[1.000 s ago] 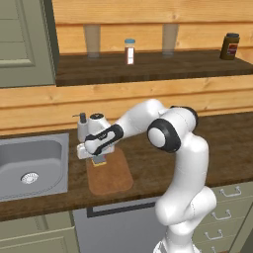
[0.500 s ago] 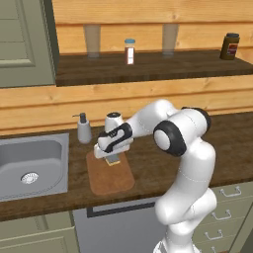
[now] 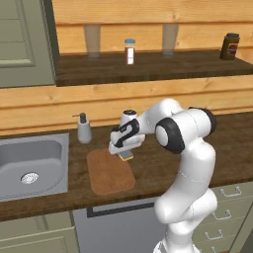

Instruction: Pick up the sponge from the counter and clean the cutting board by briefly scrubbing or pressing down on the cutting board. Once finished, release the sponge.

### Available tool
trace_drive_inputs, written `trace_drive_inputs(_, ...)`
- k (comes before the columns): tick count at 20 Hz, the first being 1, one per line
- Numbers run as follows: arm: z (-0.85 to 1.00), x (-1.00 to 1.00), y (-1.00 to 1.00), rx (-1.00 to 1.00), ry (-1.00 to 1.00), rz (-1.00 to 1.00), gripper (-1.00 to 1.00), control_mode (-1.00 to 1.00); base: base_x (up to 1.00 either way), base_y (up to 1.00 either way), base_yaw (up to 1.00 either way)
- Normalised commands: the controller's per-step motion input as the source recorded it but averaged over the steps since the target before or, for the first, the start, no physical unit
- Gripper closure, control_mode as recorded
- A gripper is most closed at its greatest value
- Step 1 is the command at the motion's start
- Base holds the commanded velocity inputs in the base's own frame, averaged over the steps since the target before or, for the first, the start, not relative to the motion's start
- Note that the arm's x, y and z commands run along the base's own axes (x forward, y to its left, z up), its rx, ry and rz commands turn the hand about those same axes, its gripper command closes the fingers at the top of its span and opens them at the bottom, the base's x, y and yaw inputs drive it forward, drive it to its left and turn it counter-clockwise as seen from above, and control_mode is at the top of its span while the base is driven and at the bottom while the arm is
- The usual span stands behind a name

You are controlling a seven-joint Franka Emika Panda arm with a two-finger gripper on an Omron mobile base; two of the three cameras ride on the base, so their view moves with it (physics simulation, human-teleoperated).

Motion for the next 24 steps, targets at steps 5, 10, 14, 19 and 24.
trace_drive_inputs(5,-0.01,0.78,0.33,0.00,0.00,-0.01,1.00,-1.00,0.00,0.00,0.00)
trace_drive_inputs(10,-0.12,0.03,0.92,-0.13,0.02,0.01,1.00,-1.00,0.00,0.00,0.00)
trace_drive_inputs(14,-0.26,-0.27,1.00,-0.20,0.00,0.03,1.00,-1.00,0.00,0.00,0.00)
trace_drive_inputs(19,-0.11,-0.10,1.00,-0.11,0.00,0.01,1.00,-1.00,0.00,0.00,0.00)
trace_drive_inputs(24,-0.07,-0.61,0.94,-0.05,0.00,0.03,1.00,-1.00,0.00,0.00,0.00)
